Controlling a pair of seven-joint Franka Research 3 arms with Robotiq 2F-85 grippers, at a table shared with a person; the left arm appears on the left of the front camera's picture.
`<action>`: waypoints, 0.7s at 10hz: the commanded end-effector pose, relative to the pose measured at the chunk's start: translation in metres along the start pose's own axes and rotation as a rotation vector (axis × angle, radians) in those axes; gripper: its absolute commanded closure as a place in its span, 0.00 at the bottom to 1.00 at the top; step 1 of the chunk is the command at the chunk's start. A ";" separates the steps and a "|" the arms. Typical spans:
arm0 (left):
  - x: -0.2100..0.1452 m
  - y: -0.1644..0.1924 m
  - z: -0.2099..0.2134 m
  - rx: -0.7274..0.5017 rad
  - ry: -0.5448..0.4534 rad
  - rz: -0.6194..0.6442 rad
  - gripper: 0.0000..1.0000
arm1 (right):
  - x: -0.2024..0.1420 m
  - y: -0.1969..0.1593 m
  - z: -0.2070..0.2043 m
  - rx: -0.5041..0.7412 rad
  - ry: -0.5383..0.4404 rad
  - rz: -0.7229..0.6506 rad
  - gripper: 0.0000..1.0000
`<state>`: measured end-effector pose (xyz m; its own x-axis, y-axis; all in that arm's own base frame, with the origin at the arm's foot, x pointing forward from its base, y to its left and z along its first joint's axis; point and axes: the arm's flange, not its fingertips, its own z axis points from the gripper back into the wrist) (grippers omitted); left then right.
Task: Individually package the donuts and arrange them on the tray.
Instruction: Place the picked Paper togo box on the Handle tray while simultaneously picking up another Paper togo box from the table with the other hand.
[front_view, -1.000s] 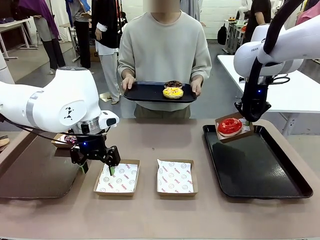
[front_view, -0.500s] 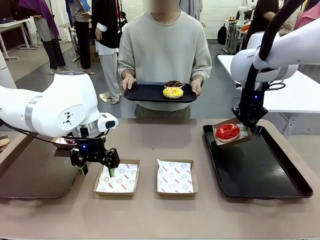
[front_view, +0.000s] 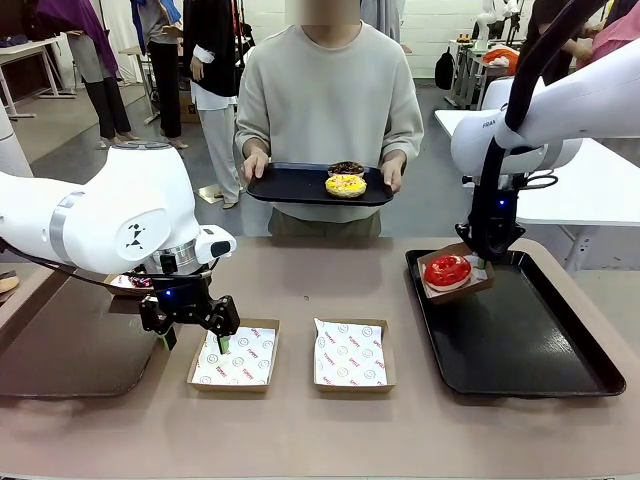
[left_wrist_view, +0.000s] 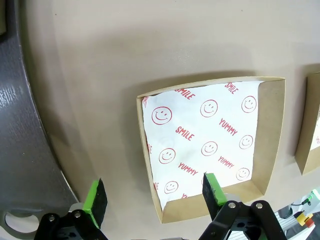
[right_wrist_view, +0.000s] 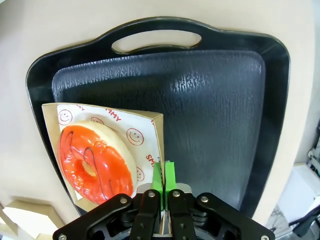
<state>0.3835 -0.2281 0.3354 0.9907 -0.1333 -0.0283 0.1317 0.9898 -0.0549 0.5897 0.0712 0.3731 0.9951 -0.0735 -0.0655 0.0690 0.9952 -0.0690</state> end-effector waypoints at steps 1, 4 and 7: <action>-0.003 0.000 -0.002 -0.011 -0.011 0.011 0.00 | 0.010 0.003 0.000 0.032 -0.001 0.015 0.98; -0.002 0.002 -0.004 0.002 -0.013 0.028 0.00 | 0.011 0.003 -0.001 0.046 0.014 0.024 0.98; 0.003 0.000 -0.011 0.027 -0.051 0.028 0.00 | 0.012 0.001 -0.001 0.056 0.012 0.025 0.98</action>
<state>0.3859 -0.2269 0.3316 0.9921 -0.1233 -0.0226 0.1219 0.9910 -0.0557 0.5974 0.0732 0.3704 0.9959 -0.0586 -0.0694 0.0554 0.9974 -0.0471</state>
